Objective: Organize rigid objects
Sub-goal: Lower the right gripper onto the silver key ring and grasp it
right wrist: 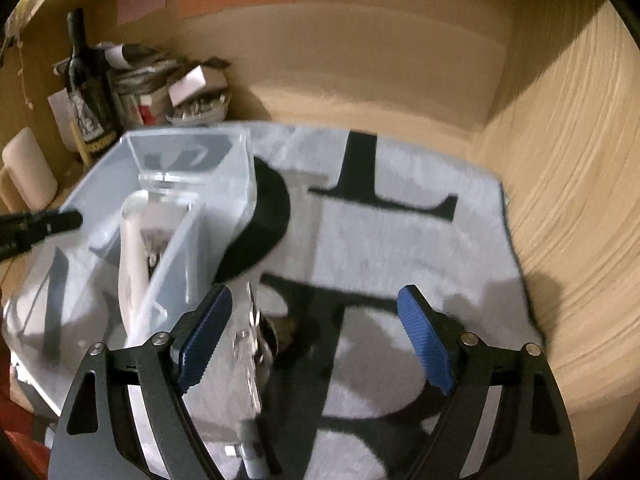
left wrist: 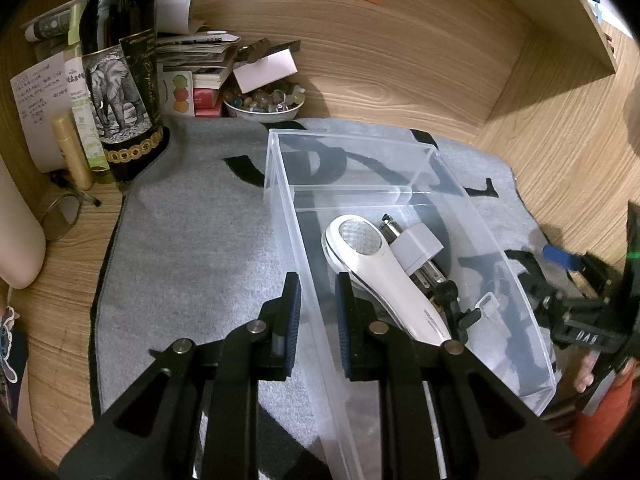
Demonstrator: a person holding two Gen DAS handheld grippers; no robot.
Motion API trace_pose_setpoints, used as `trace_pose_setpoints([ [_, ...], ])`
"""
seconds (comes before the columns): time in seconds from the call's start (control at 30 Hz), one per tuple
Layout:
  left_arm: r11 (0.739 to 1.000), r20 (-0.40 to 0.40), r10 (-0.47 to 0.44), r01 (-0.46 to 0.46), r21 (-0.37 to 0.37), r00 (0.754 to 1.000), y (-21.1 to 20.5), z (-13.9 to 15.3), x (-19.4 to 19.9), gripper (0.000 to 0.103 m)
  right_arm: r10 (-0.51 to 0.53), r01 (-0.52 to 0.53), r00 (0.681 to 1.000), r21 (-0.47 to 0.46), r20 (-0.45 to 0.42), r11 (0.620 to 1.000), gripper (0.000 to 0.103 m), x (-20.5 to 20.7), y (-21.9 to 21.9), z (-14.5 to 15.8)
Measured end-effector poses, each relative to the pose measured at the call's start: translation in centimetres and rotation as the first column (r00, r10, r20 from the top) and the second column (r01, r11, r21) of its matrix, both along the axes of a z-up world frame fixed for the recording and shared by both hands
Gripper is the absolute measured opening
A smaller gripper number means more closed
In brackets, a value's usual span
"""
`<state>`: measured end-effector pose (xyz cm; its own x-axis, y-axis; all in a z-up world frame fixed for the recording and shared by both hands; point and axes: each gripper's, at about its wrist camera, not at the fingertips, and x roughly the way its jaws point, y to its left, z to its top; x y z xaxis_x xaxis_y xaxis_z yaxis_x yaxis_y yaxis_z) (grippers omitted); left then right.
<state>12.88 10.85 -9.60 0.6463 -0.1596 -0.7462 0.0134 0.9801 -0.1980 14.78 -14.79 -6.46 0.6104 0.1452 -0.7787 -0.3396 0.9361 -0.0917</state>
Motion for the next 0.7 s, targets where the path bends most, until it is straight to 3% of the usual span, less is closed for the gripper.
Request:
trace_pose_setpoints([
  [0.1,1.000,0.000,0.000,0.000,0.001,1.000,0.0,0.0,0.0,0.016,0.014,-0.013,0.999,0.008,-0.043,1.000,0.080,-0.5,-0.1,-1.4],
  [0.33,1.000,-0.001,0.000,0.000,0.001,1.000,0.0,0.0,0.0,0.016,0.056,-0.050,0.985,0.039,-0.164,0.998,0.049,-0.8,0.3,-4.3],
  [0.4,1.000,-0.001,0.000,0.000,0.002,1.000,0.0,-0.1,0.0,0.016,0.065,-0.060,0.985,0.040,-0.159,0.997,0.047,-1.0,0.6,-4.5],
  [0.47,1.000,0.000,0.000,0.000,0.002,1.000,0.0,0.0,0.0,0.016,0.083,-0.076,0.983,0.049,-0.162,0.996,0.035,-1.1,0.8,-4.4],
  [0.63,1.000,-0.001,0.000,0.000,0.000,1.000,0.1,-0.1,-0.1,0.016,0.097,-0.094,0.984,0.030,-0.150,0.995,0.027,-1.3,1.5,-4.5],
  [0.7,1.000,-0.001,0.000,0.000,0.002,1.000,0.0,-0.1,0.0,0.016,0.095,-0.092,0.985,0.029,-0.147,0.995,0.017,-1.5,1.5,-4.4],
])
